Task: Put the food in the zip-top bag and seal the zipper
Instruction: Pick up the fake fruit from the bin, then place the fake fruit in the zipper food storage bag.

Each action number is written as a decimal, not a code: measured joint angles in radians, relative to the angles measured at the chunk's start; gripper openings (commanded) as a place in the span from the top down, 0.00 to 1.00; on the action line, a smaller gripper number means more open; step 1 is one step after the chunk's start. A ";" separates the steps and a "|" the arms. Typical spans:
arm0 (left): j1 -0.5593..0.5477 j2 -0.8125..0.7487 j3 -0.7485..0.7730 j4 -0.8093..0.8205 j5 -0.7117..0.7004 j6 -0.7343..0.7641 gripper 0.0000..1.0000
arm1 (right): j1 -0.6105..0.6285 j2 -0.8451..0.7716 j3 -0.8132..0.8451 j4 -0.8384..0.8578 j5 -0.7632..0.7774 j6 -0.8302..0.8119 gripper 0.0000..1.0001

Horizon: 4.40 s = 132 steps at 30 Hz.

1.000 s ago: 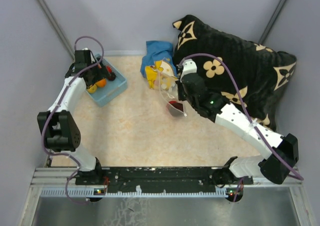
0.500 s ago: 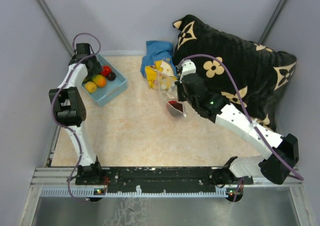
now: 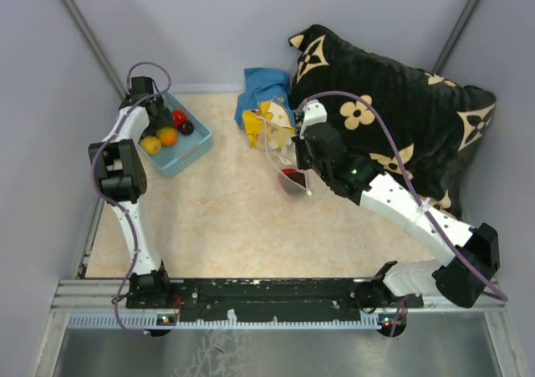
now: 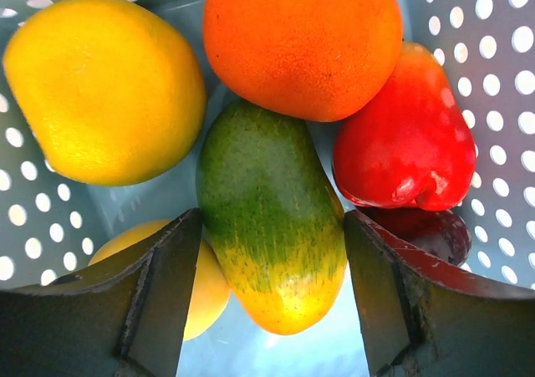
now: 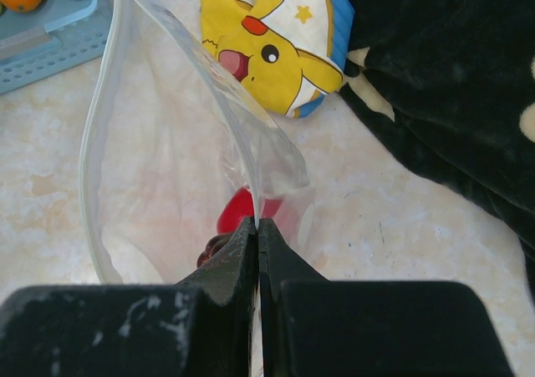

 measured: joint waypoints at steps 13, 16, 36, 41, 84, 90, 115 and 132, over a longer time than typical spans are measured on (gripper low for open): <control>0.000 0.047 -0.003 -0.026 0.071 0.018 0.24 | 0.000 0.000 -0.001 0.000 -0.009 0.000 1.00; 0.000 0.047 -0.003 -0.027 0.083 0.024 0.34 | 0.000 0.000 -0.007 0.000 -0.009 0.000 1.00; 0.000 -0.307 -0.359 0.088 0.172 -0.058 0.55 | 0.000 0.000 -0.012 -0.027 0.012 -0.013 1.00; -0.008 -0.452 -0.513 0.171 0.209 -0.108 0.55 | 0.000 0.000 0.002 -0.060 0.016 -0.026 1.00; -0.588 -1.209 -1.199 1.266 0.549 0.037 0.59 | 0.000 -0.001 0.087 -0.132 -0.010 -0.033 1.00; -0.680 -1.106 -1.202 1.463 0.588 0.107 0.62 | 0.000 -0.001 0.087 -0.141 -0.019 -0.029 1.00; -0.813 -0.753 -1.210 1.807 0.549 0.319 0.39 | 0.000 -0.022 0.094 -0.158 -0.056 -0.022 1.00; -0.830 -0.743 -1.219 1.749 0.476 0.378 0.07 | 0.000 -0.022 0.094 -0.158 -0.066 -0.023 1.00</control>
